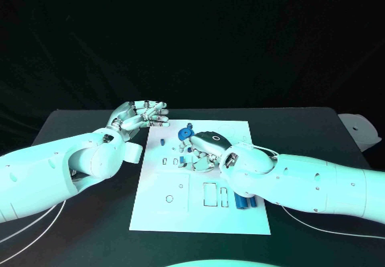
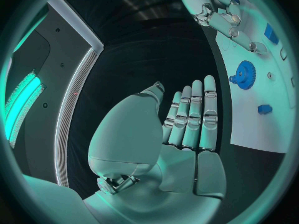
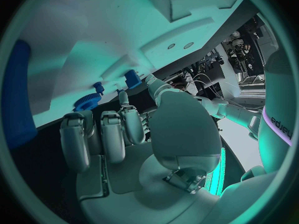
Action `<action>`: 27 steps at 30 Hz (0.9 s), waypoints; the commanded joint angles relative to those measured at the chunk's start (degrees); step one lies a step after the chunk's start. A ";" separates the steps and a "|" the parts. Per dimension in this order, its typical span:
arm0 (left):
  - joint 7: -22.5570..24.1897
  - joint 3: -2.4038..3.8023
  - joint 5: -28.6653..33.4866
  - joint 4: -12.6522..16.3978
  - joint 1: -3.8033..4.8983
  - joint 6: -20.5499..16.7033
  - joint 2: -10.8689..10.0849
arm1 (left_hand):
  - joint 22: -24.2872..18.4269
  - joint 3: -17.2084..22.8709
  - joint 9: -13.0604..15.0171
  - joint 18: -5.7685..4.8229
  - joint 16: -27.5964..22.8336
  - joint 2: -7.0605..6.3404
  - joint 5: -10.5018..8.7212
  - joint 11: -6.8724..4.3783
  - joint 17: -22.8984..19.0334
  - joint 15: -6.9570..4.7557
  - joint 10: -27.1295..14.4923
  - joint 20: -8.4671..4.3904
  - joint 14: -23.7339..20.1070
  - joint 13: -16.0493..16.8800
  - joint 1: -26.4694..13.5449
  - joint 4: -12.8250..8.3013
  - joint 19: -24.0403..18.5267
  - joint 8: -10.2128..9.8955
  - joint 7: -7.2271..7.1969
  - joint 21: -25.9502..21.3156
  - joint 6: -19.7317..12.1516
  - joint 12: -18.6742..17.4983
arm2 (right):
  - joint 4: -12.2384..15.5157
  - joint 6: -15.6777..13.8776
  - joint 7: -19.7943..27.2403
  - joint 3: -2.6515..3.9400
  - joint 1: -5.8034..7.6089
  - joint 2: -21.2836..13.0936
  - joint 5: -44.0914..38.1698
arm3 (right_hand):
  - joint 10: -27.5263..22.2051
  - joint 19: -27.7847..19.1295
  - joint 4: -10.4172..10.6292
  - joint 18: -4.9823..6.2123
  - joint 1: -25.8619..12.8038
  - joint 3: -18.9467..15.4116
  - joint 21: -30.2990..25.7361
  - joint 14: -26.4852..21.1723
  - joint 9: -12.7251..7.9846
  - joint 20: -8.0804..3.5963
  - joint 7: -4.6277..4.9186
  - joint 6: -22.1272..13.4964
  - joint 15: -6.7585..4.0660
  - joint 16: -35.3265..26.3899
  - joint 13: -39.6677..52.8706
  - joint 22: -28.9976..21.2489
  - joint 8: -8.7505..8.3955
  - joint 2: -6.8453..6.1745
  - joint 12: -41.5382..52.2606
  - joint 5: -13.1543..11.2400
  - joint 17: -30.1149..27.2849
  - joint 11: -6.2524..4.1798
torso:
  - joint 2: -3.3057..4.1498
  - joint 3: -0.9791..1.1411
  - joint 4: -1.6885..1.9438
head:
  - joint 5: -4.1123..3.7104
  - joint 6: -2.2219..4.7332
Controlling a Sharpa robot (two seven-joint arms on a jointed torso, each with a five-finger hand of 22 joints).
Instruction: Assemble the parts on the task board
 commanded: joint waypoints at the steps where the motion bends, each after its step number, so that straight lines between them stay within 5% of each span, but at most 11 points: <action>1: -1.65 0.02 -2.77 -0.29 0.03 1.25 0.05 | -0.01 0.10 -0.01 0.34 0.06 -0.72 0.30 -0.12 0.38 -0.28 0.35 0.06 0.65 -0.02 -0.36 0.17 0.69 -0.22 -0.28 0.43 0.13 -0.38 | 1.63 -8.60 7.10 0.38 0.82 -1.60 4.19 | -0.38 4.14 0.02 -0.15 2.09 -0.43 -0.48 4.96 -0.05 0.48 0.08 -0.14 0.41 -0.34 5.01 13.35 -0.30 0.90 -0.22 0.48 10.66 0.14 | -0.16 -0.04 -0.14 | 0.02 0.17; 5: -5.30 0.02 -8.07 -0.79 0.04 2.49 -0.02 | 1.32 -1.51 0.51 0.41 4.10 -1.41 0.22 -1.50 3.44 -2.27 4.15 -1.96 7.48 0.75 -3.50 0.47 5.47 0.39 -1.18 3.64 1.75 0.58 | 2.51 -9.53 14.40 0.72 2.63 -3.78 14.39 | -0.77 3.36 -0.31 0.16 4.39 0.26 -1.49 4.80 0.28 0.35 -0.23 1.43 0.17 -0.61 4.64 12.61 0.60 2.32 -0.63 2.98 10.05 -0.16 | -0.38 -0.18 -0.19 | 0.15 0.49; 9: -12.46 0.03 -15.68 -1.59 0.14 5.19 -0.11 | 4.72 -3.63 1.71 0.38 14.34 -1.03 0.45 -3.47 10.63 -4.85 10.30 -4.88 16.84 3.12 -7.38 0.44 12.20 1.94 -2.31 10.29 4.81 4.29 | 3.26 -6.29 18.83 0.96 5.35 -7.06 27.81 | -1.17 2.51 -0.56 0.48 5.56 1.02 -2.59 4.51 0.38 0.24 -0.28 1.94 0.08 -1.09 4.24 11.80 0.95 3.22 -1.09 4.59 8.97 -0.25 | -0.83 -0.24 -0.18 | 0.54 0.55; 11: -16.90 0.04 -20.12 -2.09 0.44 7.04 0.01 | 6.43 -4.45 2.24 0.25 18.96 -0.36 0.49 -4.03 14.12 -5.54 11.39 -5.77 18.03 4.45 -9.38 0.54 13.66 2.37 -2.78 13.20 5.17 5.88 | 3.68 -4.44 19.47 1.03 6.50 -8.93 32.68 | -1.09 2.55 -0.42 0.46 5.49 1.07 -2.56 4.52 0.43 0.22 -0.31 2.13 0.06 -1.09 4.31 11.83 1.10 3.42 -1.00 4.68 9.00 -0.27 | -1.22 -0.29 -0.25 | 0.72 0.22; 14: -23.09 0.05 -26.99 -3.04 1.38 11.05 0.49 | 10.31 -5.50 4.40 0.15 33.56 -0.53 0.30 -5.04 28.85 -6.60 11.40 -7.02 19.42 9.22 -8.46 0.69 12.96 4.41 -3.79 18.95 5.33 11.03 | 4.47 -2.26 19.39 1.11 7.88 -11.88 37.50 | -0.89 2.69 -0.16 0.41 5.29 1.05 -2.40 4.55 0.53 0.18 -0.41 2.46 0.00 -1.06 4.47 11.97 1.37 3.65 -0.81 4.84 9.09 -0.35 | -1.71 -0.36 -0.24 | 1.02 0.00; 15: -24.76 0.05 -29.11 -3.30 1.72 12.15 0.66 | 17.38 -6.40 5.26 -0.66 43.97 -0.25 0.38 -5.58 39.89 -7.11 11.09 -7.38 23.96 11.95 -9.38 0.38 15.27 5.12 -4.14 25.57 4.72 14.28 | 4.70 -1.71 19.26 1.13 8.22 -12.77 38.70 | -0.87 2.74 -0.04 0.39 5.14 0.96 -2.34 4.56 0.55 0.16 -0.43 2.52 -0.02 -1.05 4.46 12.02 1.44 3.59 -0.81 4.86 9.14 -0.37 | -1.92 -0.38 -0.20 | 1.10 -0.17; 16: -26.83 0.05 -31.64 -3.57 2.13 13.49 0.89 | 30.44 -6.71 5.61 -2.31 53.48 0.18 0.29 -6.02 50.47 -7.46 12.67 -7.84 27.75 13.39 -10.15 0.20 19.06 5.56 -4.27 35.37 4.86 16.55 | 4.95 -1.07 19.05 1.15 8.58 -13.84 40.02 | -0.85 2.77 0.03 0.38 5.05 0.90 -2.32 4.56 0.57 0.15 -0.45 2.55 -0.03 -1.06 4.47 12.04 1.48 3.57 -0.79 4.89 9.11 -0.38 | -2.09 -0.37 -0.24 | 1.19 -0.33; 17: -28.49 0.05 -33.49 -3.75 2.46 14.72 1.08 | 36.49 -7.40 6.55 -3.00 57.93 0.99 0.30 -6.28 55.49 -7.65 10.96 -8.40 28.95 16.59 -11.38 0.96 20.24 6.56 -4.69 40.71 4.58 20.21 | 5.12 -0.54 18.87 1.16 8.82 -14.64 40.89 | -0.85 2.77 0.03 0.38 5.05 0.90 -2.32 4.56 0.57 0.15 -0.45 2.55 -0.03 -1.06 4.47 12.04 1.48 3.57 -0.79 4.89 9.11 -0.38 | -2.26 -0.38 -0.25 | 1.30 -0.44; 18: -30.51 0.05 -35.66 -3.99 2.91 16.46 1.39 | 39.23 -8.73 7.86 -3.33 58.97 2.19 0.30 -6.39 56.81 -7.90 8.58 -8.35 28.75 20.73 -14.60 -0.28 19.55 7.85 -4.92 43.48 3.95 24.94 | 5.30 0.03 18.65 1.17 9.06 -15.54 41.76 | -0.83 2.85 0.06 0.35 5.02 0.88 -2.22 4.57 0.57 0.15 -0.46 2.56 -0.04 -1.04 4.49 12.11 1.50 3.56 -0.77 4.90 9.15 -0.39 | -2.44 -0.36 -0.27 | 1.41 -0.53; 21: -35.36 0.05 -41.77 -4.53 4.14 20.81 2.47 | 46.79 -10.40 10.63 -3.99 61.93 4.31 0.30 -6.73 60.52 -7.94 4.86 -8.45 29.66 27.87 -17.23 0.61 19.71 10.71 -5.16 49.63 2.91 33.43 | 5.55 1.04 18.05 1.18 9.46 -17.37 43.01 | -0.80 2.85 0.10 0.35 4.95 0.83 -2.22 4.59 0.59 0.14 -0.47 2.57 -0.05 -1.01 4.51 12.11 1.52 3.52 -0.75 4.93 9.24 -0.40 | -2.87 -0.27 -0.18 | 1.62 -0.80; 27: -43.21 0.00 -51.83 -5.29 6.14 27.18 5.50 | 57.72 -15.05 16.20 -5.51 65.08 6.13 0.23 -7.79 64.24 -8.98 5.96 -9.11 30.90 43.19 -19.13 0.88 21.71 17.09 -6.63 57.37 2.66 49.86 | 5.24 1.81 16.87 1.16 9.74 -19.04 43.19 | -0.94 2.64 0.16 0.43 4.89 0.76 -2.48 4.53 0.60 0.12 -0.49 2.56 -0.06 -1.11 4.34 11.92 1.55 3.47 -0.92 5.01 9.00 -0.42 | -3.50 0.01 -0.11 | 2.03 -1.52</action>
